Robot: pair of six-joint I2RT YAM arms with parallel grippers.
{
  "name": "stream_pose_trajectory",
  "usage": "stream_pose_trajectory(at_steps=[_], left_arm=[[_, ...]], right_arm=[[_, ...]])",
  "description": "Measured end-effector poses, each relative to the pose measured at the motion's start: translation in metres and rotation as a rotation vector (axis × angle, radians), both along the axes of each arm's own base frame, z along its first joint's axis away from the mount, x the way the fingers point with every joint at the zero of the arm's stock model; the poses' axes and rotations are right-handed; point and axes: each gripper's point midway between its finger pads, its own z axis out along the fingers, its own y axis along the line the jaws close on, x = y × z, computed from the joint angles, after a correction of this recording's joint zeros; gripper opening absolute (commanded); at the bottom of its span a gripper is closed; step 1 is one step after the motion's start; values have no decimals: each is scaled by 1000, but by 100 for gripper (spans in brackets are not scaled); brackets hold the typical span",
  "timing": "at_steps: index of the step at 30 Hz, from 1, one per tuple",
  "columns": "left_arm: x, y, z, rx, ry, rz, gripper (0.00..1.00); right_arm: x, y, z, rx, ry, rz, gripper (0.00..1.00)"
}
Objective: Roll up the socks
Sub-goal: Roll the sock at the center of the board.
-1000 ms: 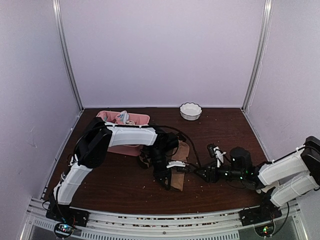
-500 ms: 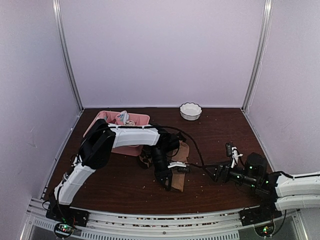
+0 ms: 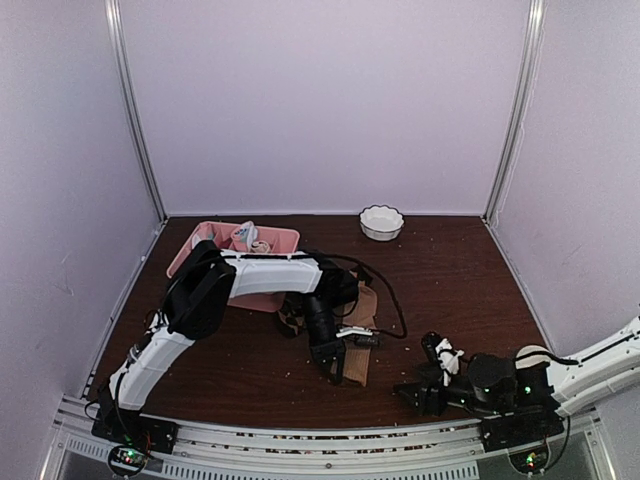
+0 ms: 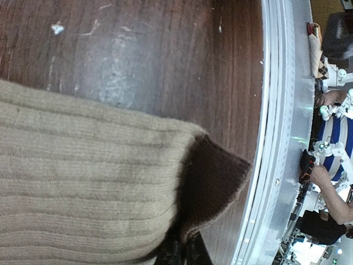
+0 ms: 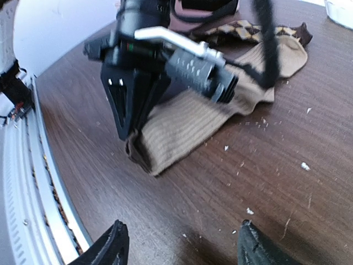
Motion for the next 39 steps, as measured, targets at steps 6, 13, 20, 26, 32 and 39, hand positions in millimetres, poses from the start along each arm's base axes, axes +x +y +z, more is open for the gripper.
stream_pose_trajectory(at_steps=[6,13,20,26,32,39], left_arm=[[-1,0,0,12,12,6,0],[0,0,-1,18,14,9,0],[-1,0,-1,18,14,9,0],[-1,0,-1,17,14,8,0],[-1,0,-1,17,14,8,0],[-1,0,-1,17,14,8,0]], right_arm=[[-2,29,-22,-166,-55,52,54],[7,84,-8,-146,-121,98,57],[11,103,-13,-159,-139,124,46],[16,101,-26,-193,-122,125,30],[19,100,-27,-176,-95,116,17],[16,99,-37,-176,-42,116,3]])
